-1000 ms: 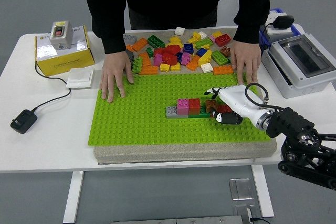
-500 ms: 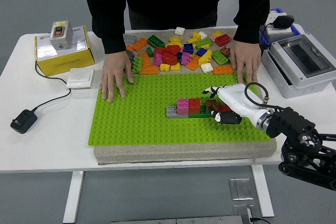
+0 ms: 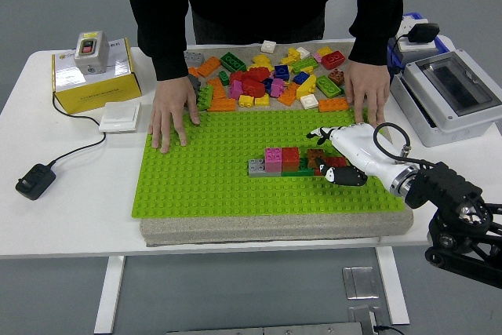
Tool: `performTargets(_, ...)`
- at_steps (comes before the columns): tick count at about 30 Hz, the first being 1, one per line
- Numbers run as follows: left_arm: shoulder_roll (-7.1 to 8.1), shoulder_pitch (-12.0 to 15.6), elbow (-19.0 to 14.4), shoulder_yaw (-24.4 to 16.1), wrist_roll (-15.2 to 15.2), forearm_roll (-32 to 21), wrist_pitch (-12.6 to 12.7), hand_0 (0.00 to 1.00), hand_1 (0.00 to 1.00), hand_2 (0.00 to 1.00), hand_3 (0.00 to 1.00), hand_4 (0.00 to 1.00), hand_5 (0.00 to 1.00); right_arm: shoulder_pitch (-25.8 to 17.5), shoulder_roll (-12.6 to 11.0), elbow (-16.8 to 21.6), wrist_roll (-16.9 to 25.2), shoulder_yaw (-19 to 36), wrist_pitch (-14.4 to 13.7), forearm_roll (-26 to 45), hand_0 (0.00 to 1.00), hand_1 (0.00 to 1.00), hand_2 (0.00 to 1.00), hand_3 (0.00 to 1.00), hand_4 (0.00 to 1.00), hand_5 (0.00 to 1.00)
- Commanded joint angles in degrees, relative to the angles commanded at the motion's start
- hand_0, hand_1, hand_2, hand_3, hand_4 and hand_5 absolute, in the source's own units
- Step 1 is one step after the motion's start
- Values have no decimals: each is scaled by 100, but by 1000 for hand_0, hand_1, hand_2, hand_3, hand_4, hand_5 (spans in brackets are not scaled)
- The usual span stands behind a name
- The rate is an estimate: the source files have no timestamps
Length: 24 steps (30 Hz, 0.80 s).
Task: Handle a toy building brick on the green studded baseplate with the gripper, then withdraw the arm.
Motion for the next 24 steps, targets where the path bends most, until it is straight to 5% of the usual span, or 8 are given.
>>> performTargets(4, 3, -13, 0, -2, -6, -5, 6, 685, 653, 557, 618, 57, 629, 29, 22, -39, -12, -9, 35, -38, 133, 172, 687, 780, 478, 368)
performTargets(5, 4, -16, 0, -4, -6, -6, 8, 685, 652, 556, 618, 57, 629, 37, 29, -56, -14, -11, 44, -50, 134, 176, 691, 675, 470, 384)
performTargets(24, -11, 22, 0, -15, 8, -6, 11, 684, 653, 557, 619, 59, 629, 133, 148, -225, -23, -166, 118, -115, 130, 177, 697, 650, 463, 388)
